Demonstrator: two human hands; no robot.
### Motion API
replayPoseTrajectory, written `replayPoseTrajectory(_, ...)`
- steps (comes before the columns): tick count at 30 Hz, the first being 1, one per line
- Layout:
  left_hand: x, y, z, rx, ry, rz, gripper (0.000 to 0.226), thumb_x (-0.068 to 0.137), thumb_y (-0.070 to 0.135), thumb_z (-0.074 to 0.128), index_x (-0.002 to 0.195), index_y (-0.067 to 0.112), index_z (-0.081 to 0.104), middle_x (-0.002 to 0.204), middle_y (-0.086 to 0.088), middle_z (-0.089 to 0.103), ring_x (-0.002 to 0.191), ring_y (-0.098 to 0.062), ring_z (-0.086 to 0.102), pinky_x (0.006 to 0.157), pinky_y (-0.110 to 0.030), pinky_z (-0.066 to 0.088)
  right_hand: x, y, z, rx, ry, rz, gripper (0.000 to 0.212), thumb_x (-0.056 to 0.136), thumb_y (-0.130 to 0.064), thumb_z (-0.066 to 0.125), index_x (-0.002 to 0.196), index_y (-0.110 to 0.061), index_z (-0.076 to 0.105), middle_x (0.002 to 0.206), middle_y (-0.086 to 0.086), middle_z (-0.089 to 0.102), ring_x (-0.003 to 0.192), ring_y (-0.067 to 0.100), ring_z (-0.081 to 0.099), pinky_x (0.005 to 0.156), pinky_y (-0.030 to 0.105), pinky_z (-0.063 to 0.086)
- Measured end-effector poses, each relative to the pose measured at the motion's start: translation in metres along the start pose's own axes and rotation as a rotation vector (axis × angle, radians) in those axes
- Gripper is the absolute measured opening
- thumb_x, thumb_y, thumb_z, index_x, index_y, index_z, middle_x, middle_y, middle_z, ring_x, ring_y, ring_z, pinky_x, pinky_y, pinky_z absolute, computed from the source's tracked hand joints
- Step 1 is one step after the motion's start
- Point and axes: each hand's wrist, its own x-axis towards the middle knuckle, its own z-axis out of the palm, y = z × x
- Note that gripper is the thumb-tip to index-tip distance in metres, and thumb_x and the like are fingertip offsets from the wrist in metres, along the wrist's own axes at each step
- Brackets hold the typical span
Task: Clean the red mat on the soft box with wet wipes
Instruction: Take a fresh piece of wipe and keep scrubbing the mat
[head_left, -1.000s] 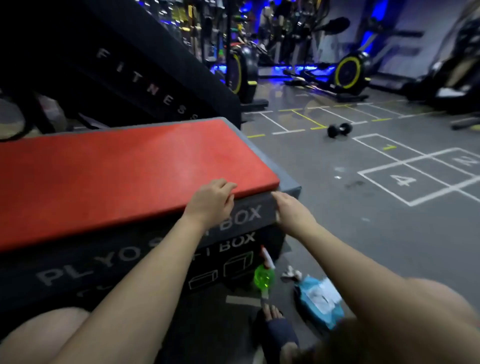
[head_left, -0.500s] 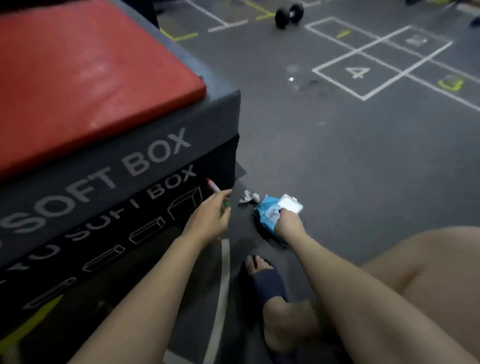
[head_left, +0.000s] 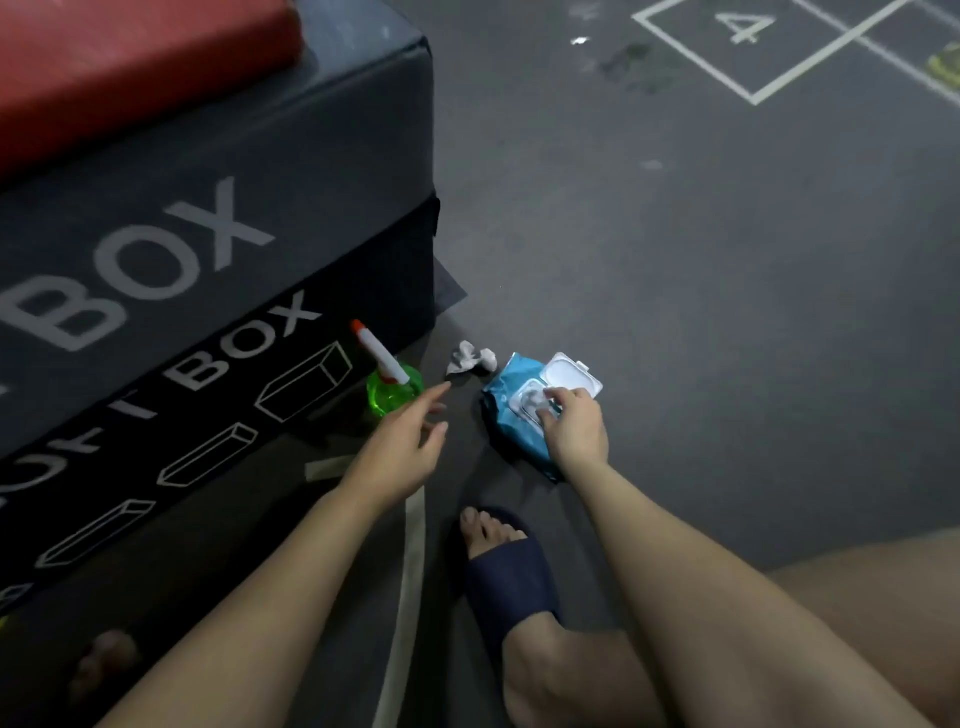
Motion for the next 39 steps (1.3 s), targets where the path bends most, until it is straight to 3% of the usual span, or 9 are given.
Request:
replayPoseTrajectory(3, 0.003, -0.005, -0.004, -0.033, -0.010, -0.027, 0.054, 0.104, 0.022, 0.055, 0.154, 0.034, 0.039, 0.135, 0.008, 0.056, 0.120, -0.007, 0.056, 0.100, -0.034, 0.051, 0.009, -0.004, 0.001, 0.073, 0.048, 0.072, 0.014, 0.091, -0.030, 0.061, 0.094, -0.023, 0.072, 0.106, 0.000, 0.061, 0.092, 0.024, 0.060, 0.072, 0.030, 0.043)
replayPoseTrajectory(8, -0.004, 0.009, -0.017, -0.021, -0.022, -0.038, 0.055, 0.104, 0.019, 0.054, 0.155, 0.030, 0.039, 0.135, 0.005, 0.056, 0.121, -0.010, 0.056, 0.099, -0.030, 0.049, 0.002, -0.020, -0.022, 0.097, 0.063, 0.048, 0.020, 0.096, -0.019, 0.050, 0.079, -0.012, 0.056, 0.087, 0.005, 0.061, 0.080, 0.025, 0.052, 0.069, 0.031, 0.040)
replayPoseTrajectory(14, -0.022, 0.045, -0.038, 0.041, 0.030, 0.023, 0.052, 0.103, 0.025, 0.056, 0.151, 0.037, 0.041, 0.132, 0.005, 0.061, 0.112, -0.014, 0.063, 0.096, -0.045, 0.057, -0.017, -0.037, -0.076, 0.086, 0.182, -0.028, 0.008, 0.100, -0.027, 0.041, 0.095, -0.021, 0.042, 0.094, -0.001, 0.050, 0.088, 0.028, 0.050, 0.078, 0.039, 0.042)
replayPoseTrajectory(20, -0.053, 0.088, -0.054, 0.135, 0.061, 0.112, 0.044, 0.102, 0.032, 0.052, 0.145, 0.041, 0.044, 0.110, 0.004, 0.067, 0.088, -0.015, 0.067, 0.082, -0.048, 0.060, -0.042, -0.038, -0.136, -0.127, 0.044, -0.185, 0.002, 0.096, -0.012, 0.041, 0.095, -0.011, 0.040, 0.103, 0.014, 0.047, 0.089, 0.038, 0.054, 0.074, 0.038, 0.039)
replayPoseTrajectory(23, -0.065, 0.099, -0.050, 0.152, 0.066, 0.147, 0.043, 0.102, 0.028, 0.054, 0.144, 0.034, 0.049, 0.109, 0.001, 0.069, 0.094, -0.016, 0.066, 0.090, -0.046, 0.057, -0.051, -0.063, -0.150, -0.179, -0.023, -0.246, 0.007, 0.084, -0.011, 0.041, 0.090, -0.013, 0.041, 0.097, 0.009, 0.045, 0.087, 0.036, 0.051, 0.073, 0.036, 0.041)
replayPoseTrajectory(26, -0.074, 0.102, -0.045, 0.092, 0.087, 0.105, 0.047, 0.101, 0.025, 0.057, 0.148, 0.027, 0.048, 0.123, 0.000, 0.067, 0.104, -0.014, 0.064, 0.098, -0.038, 0.053, -0.062, -0.087, -0.155, -0.230, -0.031, -0.241, 0.016, 0.094, -0.010, 0.045, 0.109, -0.008, 0.046, 0.121, 0.011, 0.047, 0.107, 0.037, 0.056, 0.086, 0.042, 0.046)
replayPoseTrajectory(30, -0.074, 0.097, -0.039, -0.034, 0.107, 0.032, 0.049, 0.100, 0.027, 0.062, 0.147, 0.026, 0.049, 0.130, 0.002, 0.063, 0.105, -0.011, 0.059, 0.096, -0.027, 0.046, -0.066, -0.091, -0.167, -0.079, -0.063, -0.218, 0.012, 0.097, -0.012, 0.044, 0.103, -0.002, 0.047, 0.107, 0.017, 0.050, 0.094, 0.035, 0.054, 0.078, 0.036, 0.042)
replayPoseTrajectory(36, -0.056, 0.101, -0.012, -0.150, -0.009, 0.049, 0.055, 0.093, 0.027, 0.073, 0.145, 0.028, 0.054, 0.134, 0.001, 0.062, 0.116, -0.017, 0.064, 0.104, -0.038, 0.052, -0.075, -0.092, -0.156, 0.153, -0.137, -0.185, 0.018, 0.100, -0.025, 0.046, 0.102, -0.009, 0.055, 0.103, 0.016, 0.066, 0.096, 0.033, 0.062, 0.077, 0.034, 0.047)
replayPoseTrajectory(39, -0.037, 0.108, 0.000, -0.125, -0.004, 0.039, 0.037, 0.092, 0.032, 0.073, 0.126, 0.022, 0.064, 0.121, 0.000, 0.068, 0.112, -0.020, 0.064, 0.098, -0.041, 0.053, -0.077, -0.092, -0.147, 0.285, -0.123, -0.175, 0.015, 0.100, -0.023, 0.046, 0.099, -0.011, 0.056, 0.097, 0.011, 0.065, 0.091, 0.028, 0.063, 0.073, 0.032, 0.048)
